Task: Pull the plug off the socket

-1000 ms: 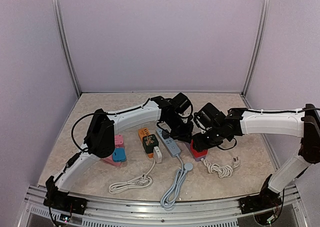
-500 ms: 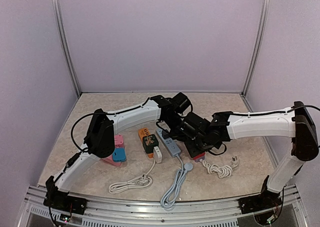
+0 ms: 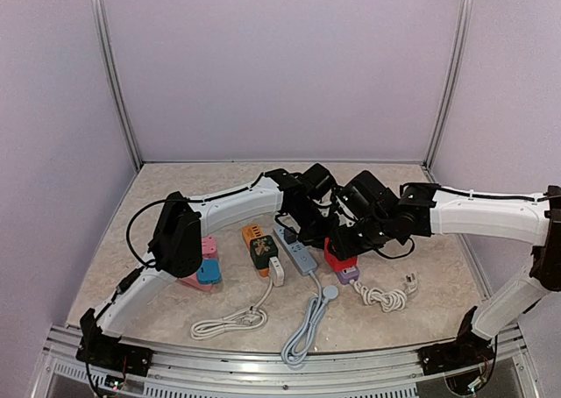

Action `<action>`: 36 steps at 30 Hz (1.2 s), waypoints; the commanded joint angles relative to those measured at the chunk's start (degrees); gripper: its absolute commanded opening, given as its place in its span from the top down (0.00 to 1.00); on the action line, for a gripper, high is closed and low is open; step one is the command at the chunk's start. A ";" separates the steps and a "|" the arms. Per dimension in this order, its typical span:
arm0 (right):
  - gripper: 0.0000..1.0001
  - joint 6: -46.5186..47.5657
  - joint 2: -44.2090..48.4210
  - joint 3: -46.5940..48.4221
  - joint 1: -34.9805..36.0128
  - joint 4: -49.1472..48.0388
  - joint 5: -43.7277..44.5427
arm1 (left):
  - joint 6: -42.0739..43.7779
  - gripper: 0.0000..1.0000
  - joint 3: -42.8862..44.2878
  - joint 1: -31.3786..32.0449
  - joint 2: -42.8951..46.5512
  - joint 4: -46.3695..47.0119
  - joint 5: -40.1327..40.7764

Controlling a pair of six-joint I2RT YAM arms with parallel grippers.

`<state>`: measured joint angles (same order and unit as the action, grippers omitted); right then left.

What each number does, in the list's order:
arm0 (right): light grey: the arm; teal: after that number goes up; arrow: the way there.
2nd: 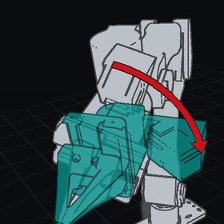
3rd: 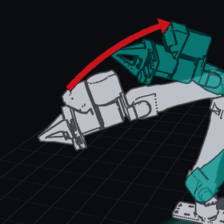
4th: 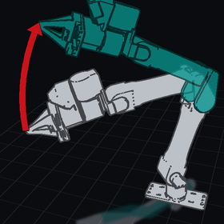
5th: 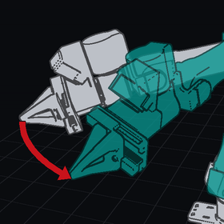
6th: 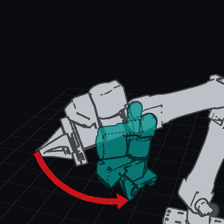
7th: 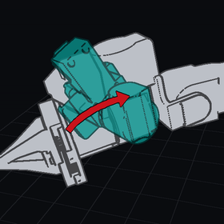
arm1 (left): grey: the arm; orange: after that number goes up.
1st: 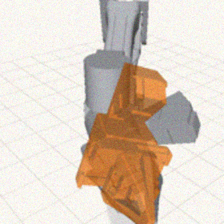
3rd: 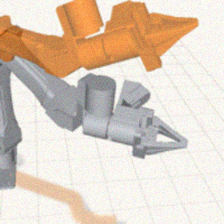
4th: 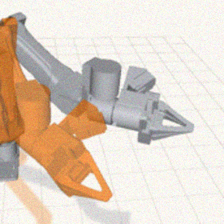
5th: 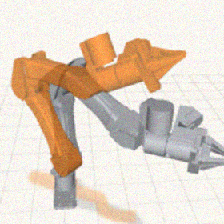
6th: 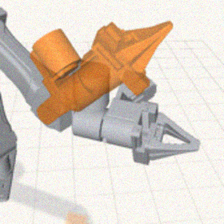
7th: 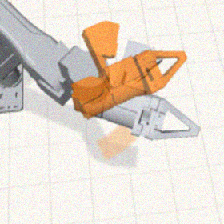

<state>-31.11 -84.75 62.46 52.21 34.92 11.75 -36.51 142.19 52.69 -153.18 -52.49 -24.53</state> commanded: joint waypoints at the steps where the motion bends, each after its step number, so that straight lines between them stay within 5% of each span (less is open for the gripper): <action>1: 0.86 1.62 0.22 4.57 3.83 -4.76 2.54 | 0.26 0.93 -5.22 1.14 -10.76 -9.58 8.33; 16: 0.85 0.37 8.76 1.78 -5.25 -0.35 3.29 | 1.55 0.93 -2.61 -0.11 -6.45 -9.72 8.61; 26: 0.84 2.09 8.69 -1.84 -21.05 -13.28 -8.43 | 4.98 0.87 5.08 -2.13 2.76 -9.71 9.53; 36: 0.85 0.85 -4.83 0.63 -31.54 -29.23 -21.08 | 6.56 0.84 -10.76 -3.29 20.37 -5.72 13.71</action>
<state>-29.71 -84.07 61.34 23.40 14.90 -3.09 -31.46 137.64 49.95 -142.06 -59.75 -13.34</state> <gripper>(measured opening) 0.590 0.144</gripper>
